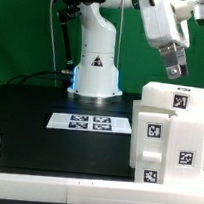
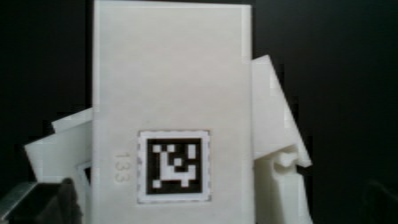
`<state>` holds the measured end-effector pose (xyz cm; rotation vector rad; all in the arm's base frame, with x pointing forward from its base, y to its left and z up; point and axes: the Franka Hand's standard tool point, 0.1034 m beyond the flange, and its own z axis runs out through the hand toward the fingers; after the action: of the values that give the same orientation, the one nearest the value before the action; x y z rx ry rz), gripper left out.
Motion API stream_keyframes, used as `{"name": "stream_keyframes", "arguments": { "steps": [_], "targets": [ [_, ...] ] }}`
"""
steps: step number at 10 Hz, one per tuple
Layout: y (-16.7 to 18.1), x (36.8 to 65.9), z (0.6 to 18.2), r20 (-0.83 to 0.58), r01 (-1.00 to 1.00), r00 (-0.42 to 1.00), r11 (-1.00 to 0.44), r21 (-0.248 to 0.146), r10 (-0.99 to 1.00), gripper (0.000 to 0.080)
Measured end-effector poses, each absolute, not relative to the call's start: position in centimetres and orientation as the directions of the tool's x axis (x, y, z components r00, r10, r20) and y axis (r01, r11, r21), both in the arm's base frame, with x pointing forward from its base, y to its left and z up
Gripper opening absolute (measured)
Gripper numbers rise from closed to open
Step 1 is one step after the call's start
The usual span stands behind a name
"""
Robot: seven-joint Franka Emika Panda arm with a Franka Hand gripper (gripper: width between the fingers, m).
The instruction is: Assemble cabinet
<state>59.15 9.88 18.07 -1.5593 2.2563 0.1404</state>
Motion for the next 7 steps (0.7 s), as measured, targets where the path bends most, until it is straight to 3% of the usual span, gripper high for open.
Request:
{"name": "stream_keyframes", "arguments": {
  "steps": [2,5,7],
  "targets": [
    [9.78,59.04,17.94,-0.352,-0.951,-0.186,0.258,-0.172,-0.917,0.0797],
    [9.44,59.2,17.85,-0.281,-0.948,0.246,-0.17,-0.27,-0.928,0.0797],
    [9.72,59.51,17.76,-0.256,-0.866,0.48,-0.407,-0.293,-0.839,0.0797]
  ]
}}
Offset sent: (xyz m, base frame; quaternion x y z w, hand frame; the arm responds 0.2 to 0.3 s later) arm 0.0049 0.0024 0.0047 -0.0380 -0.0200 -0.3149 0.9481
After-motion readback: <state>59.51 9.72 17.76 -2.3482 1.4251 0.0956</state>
